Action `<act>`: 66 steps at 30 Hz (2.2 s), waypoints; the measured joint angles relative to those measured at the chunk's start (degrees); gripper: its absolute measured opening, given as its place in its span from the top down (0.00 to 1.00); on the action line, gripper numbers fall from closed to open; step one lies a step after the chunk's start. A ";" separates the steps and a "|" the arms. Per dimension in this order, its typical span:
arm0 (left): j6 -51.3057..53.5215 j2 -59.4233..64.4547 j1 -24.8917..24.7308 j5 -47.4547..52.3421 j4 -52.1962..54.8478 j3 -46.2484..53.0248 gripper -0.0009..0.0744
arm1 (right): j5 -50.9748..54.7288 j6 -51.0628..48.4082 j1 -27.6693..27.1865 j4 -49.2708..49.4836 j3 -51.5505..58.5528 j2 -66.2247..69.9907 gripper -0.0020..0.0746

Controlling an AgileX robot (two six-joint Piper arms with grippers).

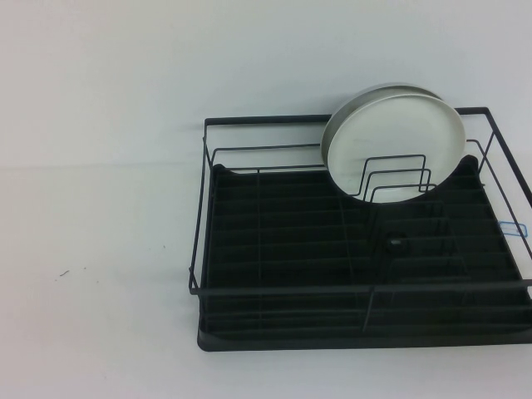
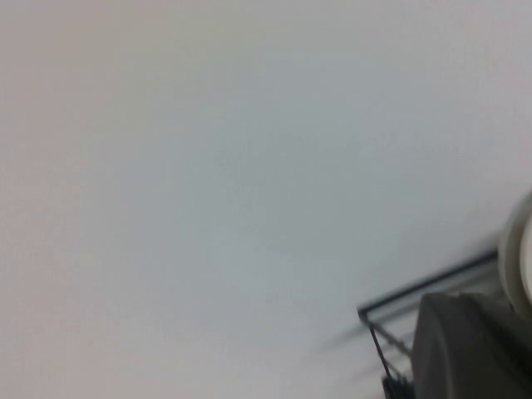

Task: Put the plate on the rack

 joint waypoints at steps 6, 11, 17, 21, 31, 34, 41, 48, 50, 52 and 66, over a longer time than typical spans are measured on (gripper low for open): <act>0.00 -8.38 0.00 0.00 0.00 0.00 0.99 | -0.02 0.00 0.00 0.00 0.00 0.00 0.95; 0.11 -9.44 0.00 0.00 -0.15 0.03 0.99 | 0.02 0.00 0.00 0.00 0.00 0.00 0.95; 0.11 -9.44 0.00 0.00 -0.67 0.03 0.99 | -1.25 -0.23 -0.93 0.11 0.04 -1.64 0.95; 0.11 -9.44 0.00 0.31 -4.66 0.03 0.99 | -3.76 0.80 -8.27 4.84 0.17 -5.95 0.95; -35.75 -9.44 0.00 -4.27 34.95 6.35 0.99 | -2.22 0.05 -24.89 8.98 0.17 -10.67 0.95; -60.89 -9.44 0.00 -1.72 61.96 9.76 0.99 | -3.78 -0.47 -25.10 8.98 0.17 -10.67 0.95; -80.90 -9.44 0.00 7.00 81.64 13.83 0.99 | -5.21 0.17 -25.10 7.85 0.43 -10.67 0.95; -78.73 -9.44 0.00 12.80 81.64 16.47 0.99 | -1.71 43.23 -25.10 -33.65 0.52 -10.67 0.95; -78.73 -9.44 0.00 13.20 81.18 16.47 0.99 | 1.94 62.12 -25.10 -50.58 0.52 -10.67 0.95; -79.23 -9.44 0.00 13.57 80.26 16.47 0.99 | 4.72 78.02 -25.10 -64.93 0.65 -10.67 0.95; -79.81 -9.44 3.13 14.67 79.91 16.47 0.99 | -0.83 99.01 -24.82 -86.51 10.59 -18.09 0.95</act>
